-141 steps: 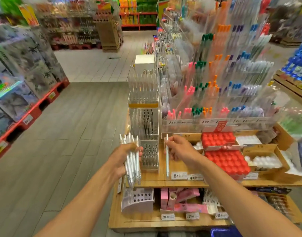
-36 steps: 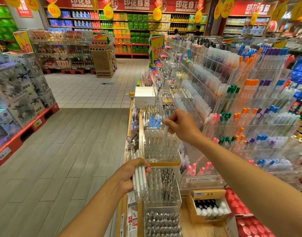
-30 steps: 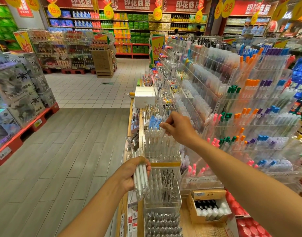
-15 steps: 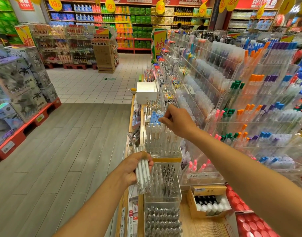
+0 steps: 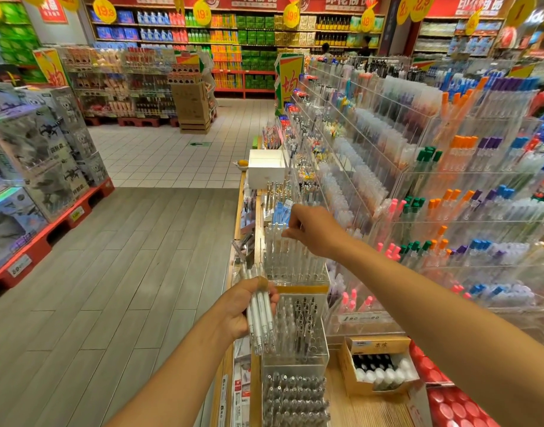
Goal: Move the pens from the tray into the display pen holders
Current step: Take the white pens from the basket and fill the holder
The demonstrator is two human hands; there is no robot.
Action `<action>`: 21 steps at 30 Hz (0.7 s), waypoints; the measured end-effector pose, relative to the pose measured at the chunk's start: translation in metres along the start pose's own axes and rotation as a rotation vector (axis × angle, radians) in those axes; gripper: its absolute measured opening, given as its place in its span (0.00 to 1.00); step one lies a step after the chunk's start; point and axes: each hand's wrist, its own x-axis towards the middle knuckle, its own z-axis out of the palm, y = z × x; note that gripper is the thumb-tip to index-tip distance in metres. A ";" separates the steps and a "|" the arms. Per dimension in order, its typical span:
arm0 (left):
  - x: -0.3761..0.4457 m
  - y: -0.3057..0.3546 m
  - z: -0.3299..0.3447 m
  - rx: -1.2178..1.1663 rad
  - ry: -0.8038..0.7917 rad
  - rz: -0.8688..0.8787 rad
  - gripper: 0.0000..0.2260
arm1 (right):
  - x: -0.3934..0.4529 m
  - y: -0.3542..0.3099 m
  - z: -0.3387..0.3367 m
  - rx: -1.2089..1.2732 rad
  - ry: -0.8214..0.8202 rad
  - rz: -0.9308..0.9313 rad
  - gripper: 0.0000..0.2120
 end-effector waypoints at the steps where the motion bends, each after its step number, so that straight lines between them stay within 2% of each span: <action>1: 0.000 0.000 -0.001 0.000 0.009 -0.003 0.12 | 0.000 -0.001 0.002 -0.036 -0.019 -0.011 0.10; 5: -0.003 -0.001 -0.002 0.008 0.021 -0.005 0.08 | -0.001 -0.003 0.004 -0.177 -0.074 -0.086 0.10; 8: -0.005 -0.001 0.000 0.019 0.012 -0.001 0.06 | -0.003 -0.002 0.006 -0.192 -0.076 -0.088 0.11; 12: -0.008 -0.001 0.003 0.025 -0.005 0.000 0.03 | -0.011 -0.006 0.012 -0.288 0.034 -0.172 0.12; 14: -0.010 0.000 0.005 0.027 -0.036 -0.001 0.01 | -0.018 -0.011 0.018 -0.161 0.065 -0.175 0.11; 18: -0.016 0.000 0.010 0.060 -0.133 0.021 0.09 | -0.034 -0.021 0.034 0.320 -0.183 0.112 0.11; 21: -0.016 -0.002 0.011 0.110 -0.146 0.050 0.10 | -0.041 -0.022 0.041 0.532 -0.215 0.257 0.10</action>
